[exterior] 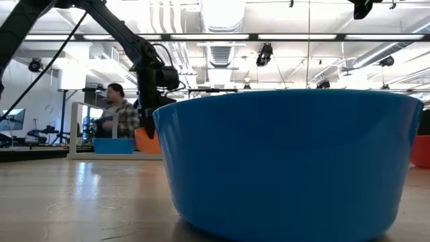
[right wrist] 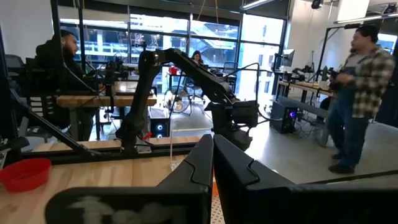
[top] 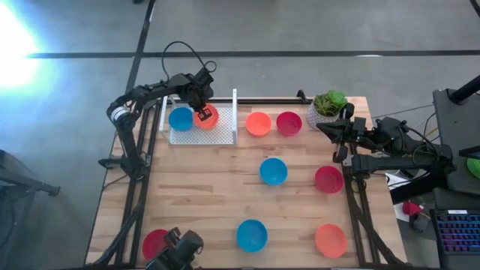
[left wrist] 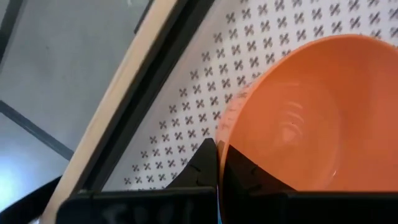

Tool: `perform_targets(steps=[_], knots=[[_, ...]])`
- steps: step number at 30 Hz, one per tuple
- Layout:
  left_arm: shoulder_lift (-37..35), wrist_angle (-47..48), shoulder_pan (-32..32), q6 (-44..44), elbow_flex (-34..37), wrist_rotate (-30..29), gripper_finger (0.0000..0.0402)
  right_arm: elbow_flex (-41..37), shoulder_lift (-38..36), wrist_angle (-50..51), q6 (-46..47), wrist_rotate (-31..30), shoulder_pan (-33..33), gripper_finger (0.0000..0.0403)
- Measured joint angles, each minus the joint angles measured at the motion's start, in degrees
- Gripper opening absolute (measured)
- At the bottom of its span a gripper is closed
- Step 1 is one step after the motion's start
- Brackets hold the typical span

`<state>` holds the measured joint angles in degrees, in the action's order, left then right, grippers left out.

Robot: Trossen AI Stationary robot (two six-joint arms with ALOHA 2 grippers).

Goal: Pick & Place Mini bowls
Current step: Put the left orange bowl on the shelf

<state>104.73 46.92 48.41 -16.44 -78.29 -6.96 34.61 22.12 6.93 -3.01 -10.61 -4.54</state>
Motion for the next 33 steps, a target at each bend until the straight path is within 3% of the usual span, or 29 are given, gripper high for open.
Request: perform_targets(steps=[7, 33], knots=[[0.0, -3.55, 0.01, 0.19, 0.07, 4.5, 0.0, 0.0, -0.01, -0.04, 0.02, 0.0, 0.01, 0.0008], [-0.04, -5.0, 1.45, -1.92, 3.59, 3.61, 0.0016, 0.0, 0.0, -0.43, 0.0, 0.0, 0.01, 0.0008]])
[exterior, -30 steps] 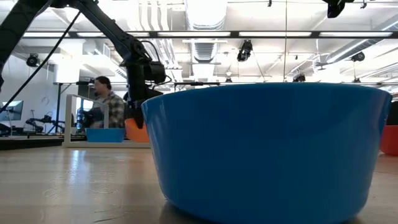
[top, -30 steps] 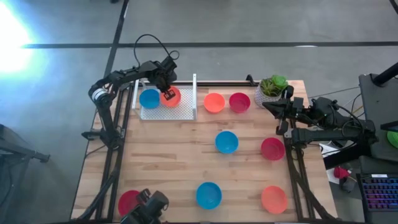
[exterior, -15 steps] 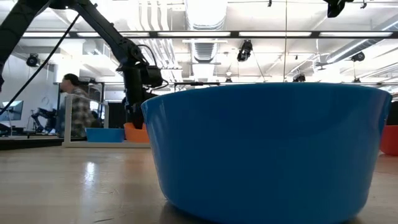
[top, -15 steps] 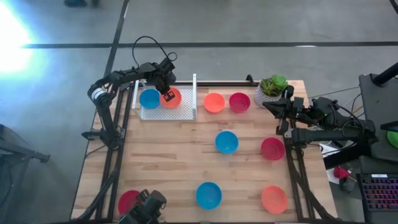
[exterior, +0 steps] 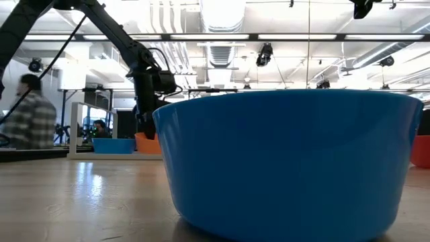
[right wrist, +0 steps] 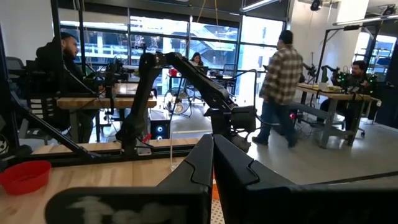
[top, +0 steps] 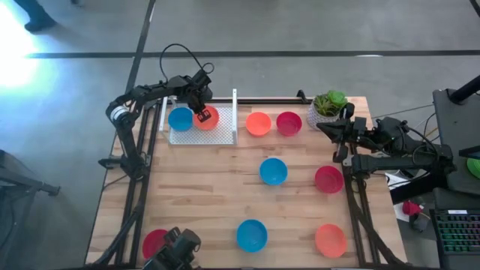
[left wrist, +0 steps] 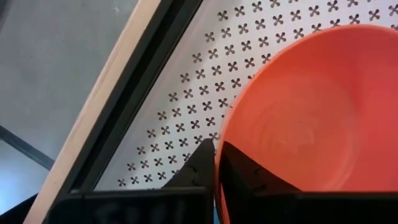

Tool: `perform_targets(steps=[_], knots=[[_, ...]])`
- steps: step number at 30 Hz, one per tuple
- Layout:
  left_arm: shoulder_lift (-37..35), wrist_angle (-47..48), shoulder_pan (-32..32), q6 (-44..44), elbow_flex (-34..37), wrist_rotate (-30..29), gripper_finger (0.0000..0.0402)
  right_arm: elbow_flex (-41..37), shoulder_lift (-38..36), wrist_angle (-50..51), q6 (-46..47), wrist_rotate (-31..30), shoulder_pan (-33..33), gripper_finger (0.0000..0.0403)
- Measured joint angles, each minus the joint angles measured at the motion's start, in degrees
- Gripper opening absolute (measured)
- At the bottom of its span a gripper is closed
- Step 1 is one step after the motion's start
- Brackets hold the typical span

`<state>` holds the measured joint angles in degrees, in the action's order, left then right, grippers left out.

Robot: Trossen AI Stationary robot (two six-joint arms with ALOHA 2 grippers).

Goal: Pick & Place Mini bowls
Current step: Put the left orange bowl on the shelf

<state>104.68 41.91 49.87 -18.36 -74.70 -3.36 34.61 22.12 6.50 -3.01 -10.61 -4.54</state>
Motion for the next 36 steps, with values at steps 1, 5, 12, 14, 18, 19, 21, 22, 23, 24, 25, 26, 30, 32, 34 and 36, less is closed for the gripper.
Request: perform_targets(steps=[1, 5, 12, 14, 18, 19, 21, 22, 23, 24, 25, 26, 30, 32, 34, 36], knots=[[0.0, 0.0, 0.0, 0.01, 0.0, -0.09, 0.0019, 0.0, 0.0, -0.01, 0.0, 0.0, 0.0, 0.0008], [0.0, 0.0, 0.0, -0.01, 0.0, -2.64, 0.0032, 0.0, 0.01, -0.01, 0.0, 0.0, -0.01, 0.0008], [0.0, 0.22, 0.0, 0.01, -0.03, -5.29, 0.0058, 0.0, 0.01, 0.0, 0.0, 0.0, -0.01, 0.0008], [0.0, 1.54, 0.0, 0.2, -0.34, -5.29, 0.0059, 0.0, 0.01, 0.0, 0.0, 0.0, 0.0, 0.0008], [0.0, 5.38, 0.0, 0.67, -1.79, -5.33, 0.006, 0.01, 0.01, 0.0, -0.04, -0.02, -0.01, 0.0008], [0.0, 6.66, 0.0, 0.68, -2.35, -5.32, 0.006, 0.0, 0.0, 0.0, -0.22, -0.02, -0.01, 0.0008], [0.0, 8.5, -0.08, 0.69, -3.41, -5.33, 0.006, 0.0, -0.01, 0.0, -0.44, -0.04, -0.02, 0.0008], [0.0, 8.96, -0.09, 0.69, -3.9, -5.18, 0.006, 0.01, 0.01, 0.0, -0.44, -0.04, -0.02, 0.0008], [0.0, 9.19, -0.2, 0.69, -4.3, -4.77, 0.006, 0.0, 0.01, 0.0, -0.43, -0.04, -0.01, 0.0008], [0.0, 9.43, -0.29, 0.67, -4.69, -4.07, 0.006, 0.0, 0.01, 0.0, -0.44, -0.04, 0.0, 0.0008], [0.0, 9.62, -0.43, 0.56, -5.0, -2.85, 0.006, 0.0, 0.01, 0.0, -0.46, -0.04, -0.02, 0.0008], [0.0, 9.73, -0.68, 0.33, -5.18, -1.65, 0.006, 0.01, 0.0, 0.0, -0.5, -0.04, -0.01, 0.0008], [-0.02, 10.54, -2.3, -1.42, -5.04, 2.68, 0.006, 0.0, 0.0, 0.0, -0.18, -0.04, -0.02, 0.0008], [-0.02, 11.62, -3.51, -2.79, -4.67, 2.87, 0.006, 0.0, 0.01, 0.0, -0.17, -0.04, -0.01, 0.0008], [-0.02, 12.05, -4.86, -4.32, -4.32, 2.89, 0.006, 0.0, 0.01, 0.0, -0.15, -0.04, -0.02, 0.0008], [-0.02, 11.7, -6.16, -5.52, -3.97, 2.89, 0.006, 0.0, 0.0, 0.0, -0.06, -0.04, 0.0, 0.0008]])
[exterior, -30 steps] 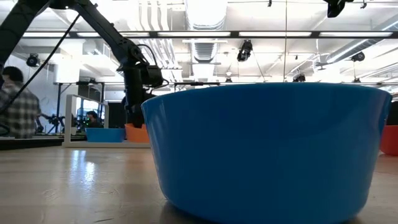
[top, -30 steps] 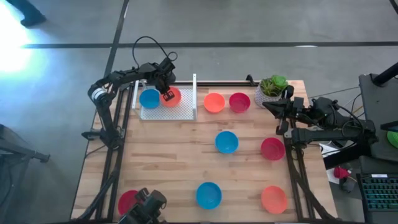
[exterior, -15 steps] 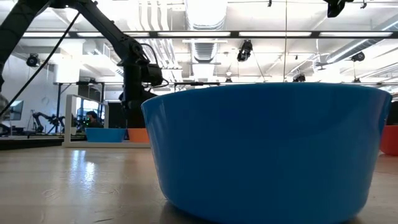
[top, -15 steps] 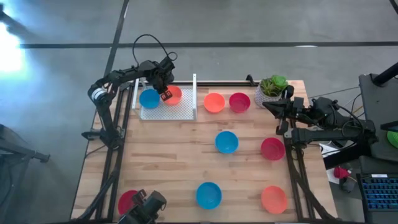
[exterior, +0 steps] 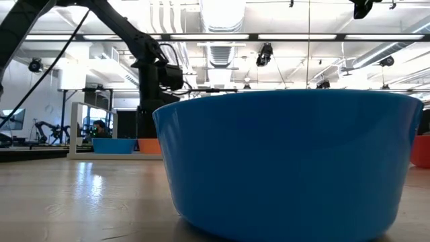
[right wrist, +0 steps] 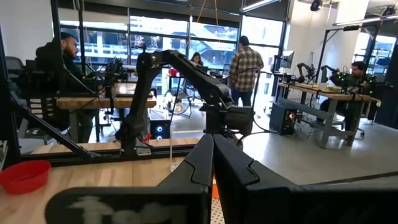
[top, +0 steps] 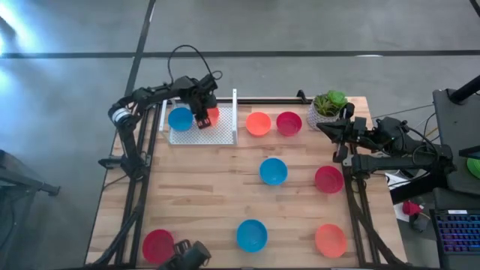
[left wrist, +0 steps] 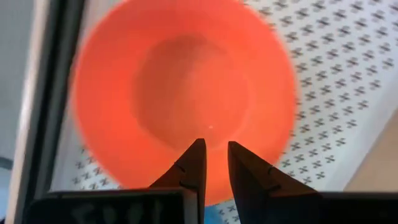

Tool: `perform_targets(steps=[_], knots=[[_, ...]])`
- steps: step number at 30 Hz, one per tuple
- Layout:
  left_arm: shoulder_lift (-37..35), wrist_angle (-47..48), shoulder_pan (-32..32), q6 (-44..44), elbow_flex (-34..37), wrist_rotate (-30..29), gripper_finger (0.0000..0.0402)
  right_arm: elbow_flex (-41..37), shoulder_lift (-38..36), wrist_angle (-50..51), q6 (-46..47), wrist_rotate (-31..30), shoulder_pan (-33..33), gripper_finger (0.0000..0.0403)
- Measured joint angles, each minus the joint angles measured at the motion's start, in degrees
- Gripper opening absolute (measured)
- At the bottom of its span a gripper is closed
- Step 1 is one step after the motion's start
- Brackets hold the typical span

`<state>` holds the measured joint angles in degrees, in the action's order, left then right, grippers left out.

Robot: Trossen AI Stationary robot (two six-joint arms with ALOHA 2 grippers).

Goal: Pick & Place Mini bowls
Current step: Put the left orange bowl on the shelf

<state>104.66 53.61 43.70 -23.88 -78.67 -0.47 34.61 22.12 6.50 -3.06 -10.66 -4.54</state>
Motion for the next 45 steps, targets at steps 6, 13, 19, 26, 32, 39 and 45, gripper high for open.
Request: perform_targets(steps=[6, 13, 19, 26, 32, 39, 45], knots=[[0.0, -0.5, -2.16, -1.2, 2.19, -0.43, 0.006, 0.0, -0.01, 0.0, 0.06, 0.0, -0.01, 0.0008], [0.02, 3.34, -2.19, -1.72, 3.21, -1.09, 0.006, 0.02, -0.01, -2.1, -0.35, 0.0, -0.01, 0.0008], [0.02, 5.0, -2.19, -1.76, 3.18, -1.11, 0.006, 0.02, -0.01, -2.84, -0.49, 0.0, 0.0, 0.0008], [0.02, 2.41, -2.19, -1.52, 2.03, -2.97, 0.006, 0.02, -0.01, -2.84, -0.36, 0.02, 0.0, 0.0008], [0.02, -1.12, -1.74, -0.98, 2.48, -7.43, 0.006, 0.02, -0.01, -2.84, -0.36, 0.02, 0.0, 0.0008], [0.02, -1.37, -1.53, 0.42, 3.67, -10.8, 0.006, 0.02, 0.0, -2.86, -0.36, 0.02, 0.0, 0.0008], [0.02, -1.07, -1.53, 0.36, 3.78, -13.71, 0.006, 0.02, -0.01, -2.86, -0.08, 0.02, 0.0, 0.0008]])
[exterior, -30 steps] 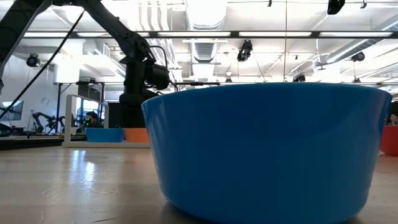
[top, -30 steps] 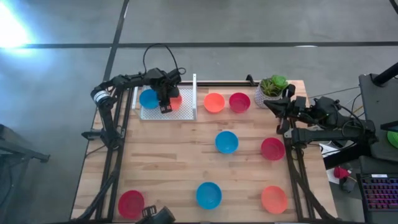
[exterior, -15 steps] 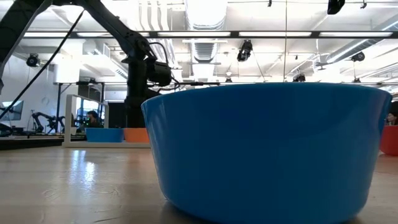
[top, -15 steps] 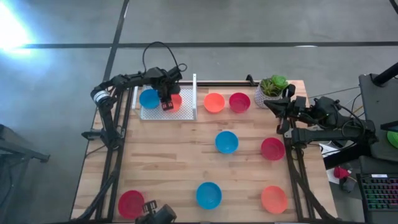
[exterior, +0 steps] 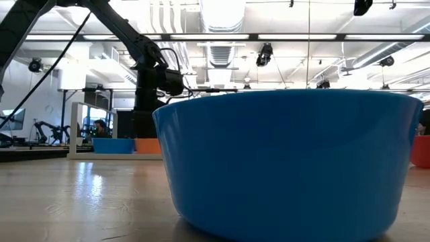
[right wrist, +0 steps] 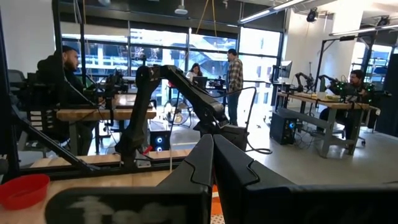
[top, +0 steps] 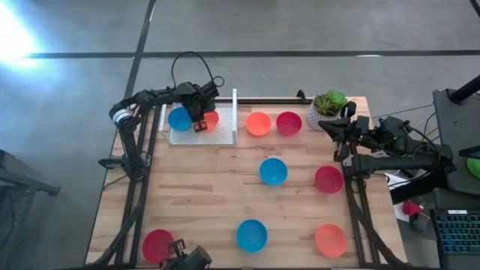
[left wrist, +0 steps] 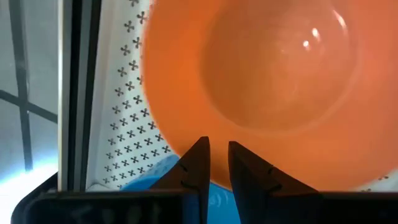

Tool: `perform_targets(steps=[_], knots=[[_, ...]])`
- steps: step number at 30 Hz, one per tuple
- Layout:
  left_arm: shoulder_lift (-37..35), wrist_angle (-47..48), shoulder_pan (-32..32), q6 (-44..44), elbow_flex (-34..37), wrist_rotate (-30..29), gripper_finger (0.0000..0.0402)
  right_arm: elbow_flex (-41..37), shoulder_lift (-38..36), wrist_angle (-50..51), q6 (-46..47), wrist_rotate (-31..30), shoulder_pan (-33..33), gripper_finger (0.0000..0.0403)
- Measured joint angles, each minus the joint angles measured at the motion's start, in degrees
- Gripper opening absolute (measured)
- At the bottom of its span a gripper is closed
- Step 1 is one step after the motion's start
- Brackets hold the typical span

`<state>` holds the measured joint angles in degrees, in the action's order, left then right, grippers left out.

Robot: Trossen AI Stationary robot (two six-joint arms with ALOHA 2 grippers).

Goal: Pick & Place Mini bowls
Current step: Put the left orange bowl on the shelf, then adjust the bowls on the shelf

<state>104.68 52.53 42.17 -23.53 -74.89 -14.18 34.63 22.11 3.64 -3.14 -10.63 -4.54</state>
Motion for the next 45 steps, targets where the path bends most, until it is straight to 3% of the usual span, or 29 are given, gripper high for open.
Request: perform_targets(steps=[16, 24, 34, 45], knots=[[-1.8, 1.76, -0.47, -0.82, -2.61, 0.33, 0.006, 0.0, 0.0, 0.0, 0.16, 0.0, 0.0, 0.0008], [-14.97, 1.69, -2.85, 3.79, -1.51, 3.04, 0.006, 0.0, 0.01, 0.0, 0.16, 0.0, 0.0, 0.0008], [-33.68, -0.05, -10.27, 12.67, 5.65, 3.07, 0.0055, 0.0, 0.02, 0.01, 0.16, 0.0, 0.0, 0.0008], [-43.85, -1.73, -11.54, 20.94, 18.65, 4.16, 0.0011, 0.0, 0.02, 0.0, 0.57, 0.0, 0.0, 0.0008]])
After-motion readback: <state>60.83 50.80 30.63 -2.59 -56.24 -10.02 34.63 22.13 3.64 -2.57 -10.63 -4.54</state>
